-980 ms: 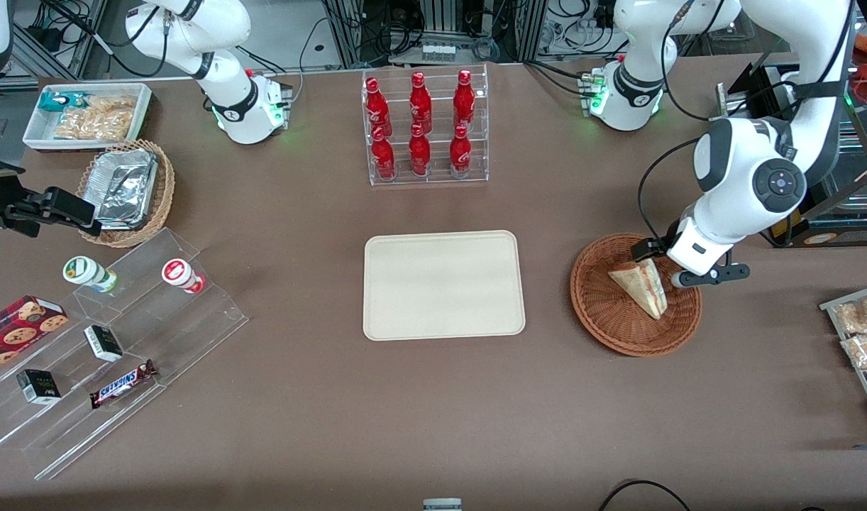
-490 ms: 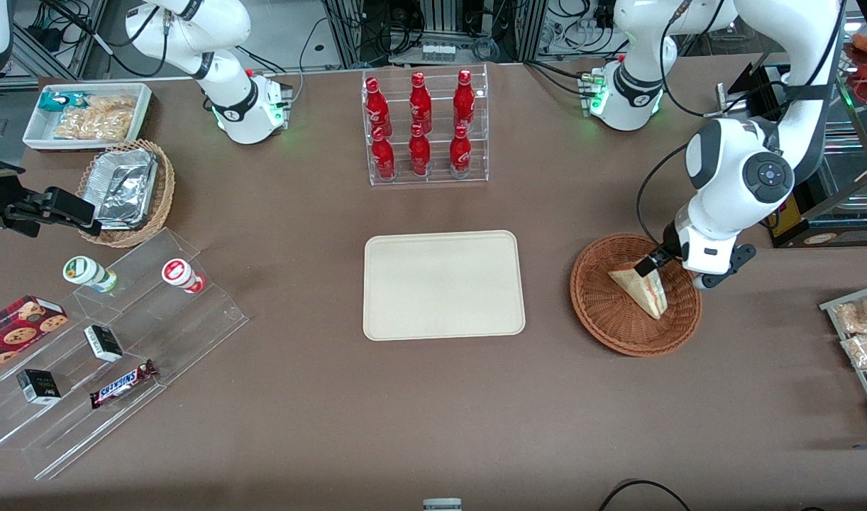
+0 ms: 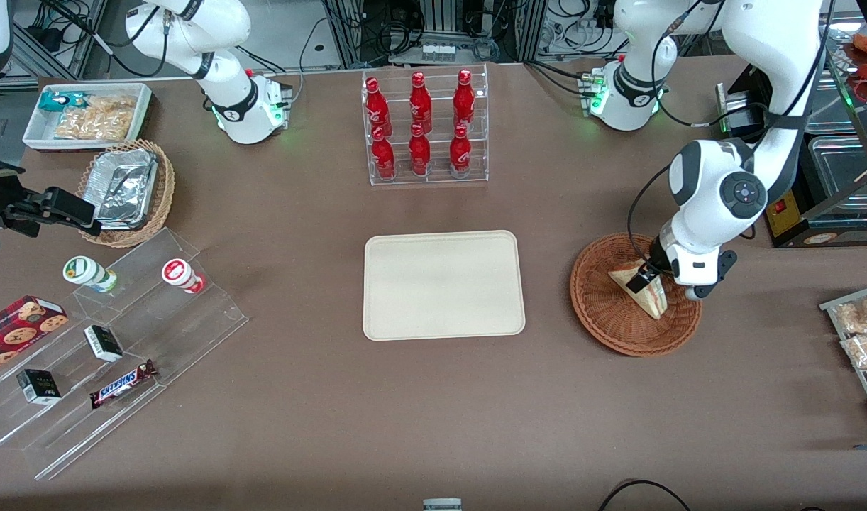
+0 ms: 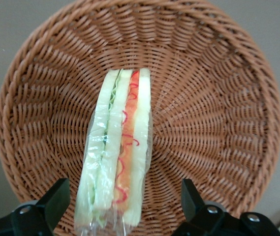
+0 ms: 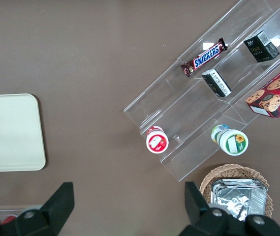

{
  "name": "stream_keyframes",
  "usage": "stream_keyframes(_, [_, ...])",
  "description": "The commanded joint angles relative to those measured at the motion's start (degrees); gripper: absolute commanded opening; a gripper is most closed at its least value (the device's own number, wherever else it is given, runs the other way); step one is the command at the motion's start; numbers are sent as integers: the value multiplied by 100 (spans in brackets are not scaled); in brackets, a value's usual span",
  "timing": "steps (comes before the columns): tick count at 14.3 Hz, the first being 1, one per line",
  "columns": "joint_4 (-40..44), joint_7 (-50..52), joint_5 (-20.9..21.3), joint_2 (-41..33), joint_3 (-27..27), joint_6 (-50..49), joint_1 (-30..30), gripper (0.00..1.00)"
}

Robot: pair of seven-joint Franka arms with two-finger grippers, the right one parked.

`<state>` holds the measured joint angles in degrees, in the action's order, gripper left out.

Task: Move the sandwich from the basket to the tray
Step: 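Lower the left gripper and close it on the sandwich's crust edge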

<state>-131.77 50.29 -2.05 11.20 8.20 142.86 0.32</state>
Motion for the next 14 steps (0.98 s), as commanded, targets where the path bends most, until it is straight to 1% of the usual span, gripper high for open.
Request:
stream_keyframes(1, [-7, 104, -23, 40, 6, 40, -14, 75])
stream_keyframes(2, [-7, 95, -23, 40, 6, 31, -14, 41])
stream_keyframes(3, [-7, 77, -23, 40, -3, -30, -14, 16])
stream_keyframes(4, [-15, 25, -15, 31, -3, -187, -23, 8])
stream_keyframes(6, [54, -89, 29, -100, -12, -556, -23, 4])
stream_keyframes(7, [72, -333, 125, -205, -3, -679, -32, 4])
stream_keyframes(8, [168, -458, 135, -302, 15, -837, -40, 4])
stream_keyframes(10, [737, -930, 327, -242, 32, -1459, -303, 5])
stream_keyframes(11, [1141, -1342, 494, -128, 32, -1933, -383, 7])
stream_keyframes(12, [1588, -1512, 530, 3, 58, -2407, -462, 11])
stream_keyframes(13, [2028, -1479, 530, 187, 94, -2838, -680, 13])
stream_keyframes(14, [2337, -1478, 530, 337, 94, -3069, -891, 8])
